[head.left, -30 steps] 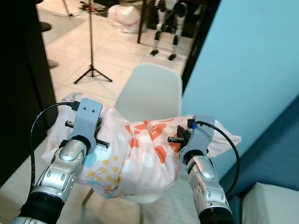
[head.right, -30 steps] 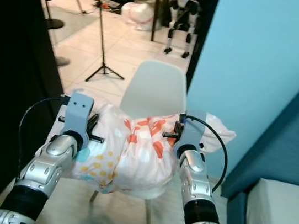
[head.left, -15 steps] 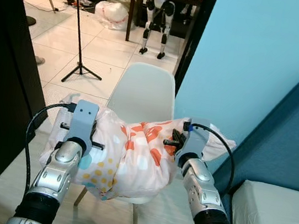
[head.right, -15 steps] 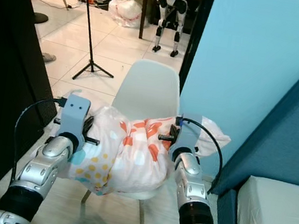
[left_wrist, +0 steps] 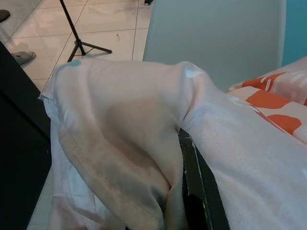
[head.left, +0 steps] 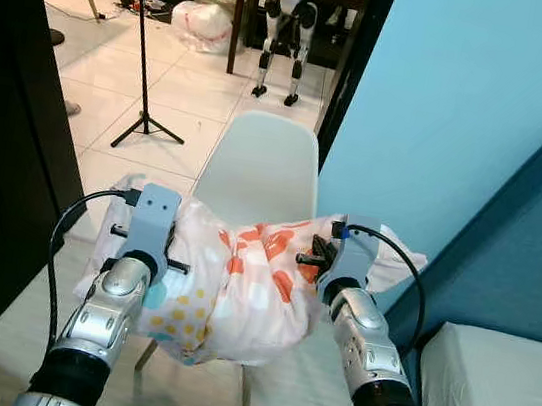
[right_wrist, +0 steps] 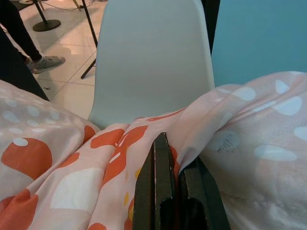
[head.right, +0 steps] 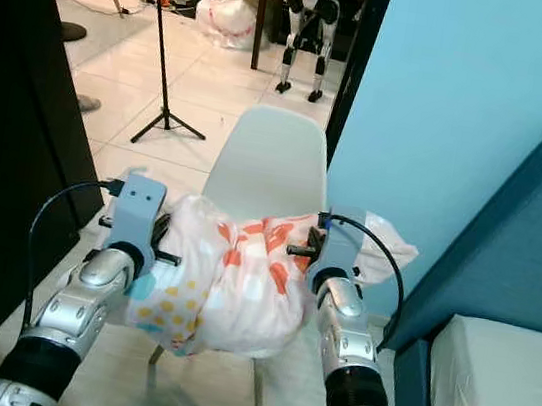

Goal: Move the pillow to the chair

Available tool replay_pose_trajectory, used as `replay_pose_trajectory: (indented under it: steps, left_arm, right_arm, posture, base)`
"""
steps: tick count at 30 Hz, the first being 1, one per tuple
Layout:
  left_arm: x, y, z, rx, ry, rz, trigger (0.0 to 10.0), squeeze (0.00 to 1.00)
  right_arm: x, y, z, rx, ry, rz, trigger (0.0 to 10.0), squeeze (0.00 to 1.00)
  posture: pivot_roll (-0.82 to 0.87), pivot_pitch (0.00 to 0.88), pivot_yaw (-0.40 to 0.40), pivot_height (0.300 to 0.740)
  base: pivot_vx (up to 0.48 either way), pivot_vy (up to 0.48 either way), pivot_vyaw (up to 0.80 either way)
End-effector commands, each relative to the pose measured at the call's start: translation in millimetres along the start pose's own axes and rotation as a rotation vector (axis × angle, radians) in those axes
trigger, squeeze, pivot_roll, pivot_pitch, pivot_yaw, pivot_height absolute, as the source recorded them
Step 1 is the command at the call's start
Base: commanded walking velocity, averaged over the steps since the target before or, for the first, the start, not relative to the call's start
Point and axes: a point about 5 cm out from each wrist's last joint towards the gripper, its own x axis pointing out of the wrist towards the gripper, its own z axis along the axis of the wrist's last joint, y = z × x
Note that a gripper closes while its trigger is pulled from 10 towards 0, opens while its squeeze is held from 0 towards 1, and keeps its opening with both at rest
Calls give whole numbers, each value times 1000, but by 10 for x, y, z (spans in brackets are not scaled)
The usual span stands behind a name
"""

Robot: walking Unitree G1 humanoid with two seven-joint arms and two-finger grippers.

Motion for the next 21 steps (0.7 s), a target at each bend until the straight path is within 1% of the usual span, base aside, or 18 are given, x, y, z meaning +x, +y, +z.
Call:
replay_pose_trajectory:
  steps: [1,7,15,21]
  left_arm:
    - [15,-48,66,24,-37,-27,10000,0]
    - [2,-53,51,26,-34,-26,10000,0]
    - [-9,-43,40,40,-36,-28,10000,0]
    - [-27,-38,32,55,-40,-32,10000,0]
  right_arm:
    - [40,78,117,-2,-38,41,10000,0]
    - [37,84,84,-14,-18,47,10000,0]
    - [32,126,48,-22,-6,58,10000,0]
    - [21,129,27,-20,-1,59,10000,0]
  posture:
    - [50,0,-76,645]
    - [54,0,-78,625]
    - [62,0,-73,625]
    - [66,0,-67,625]
  base:
    - [0,0,0]
    - [0,0,0]
    - [0,0,0]
    - [0,0,0]
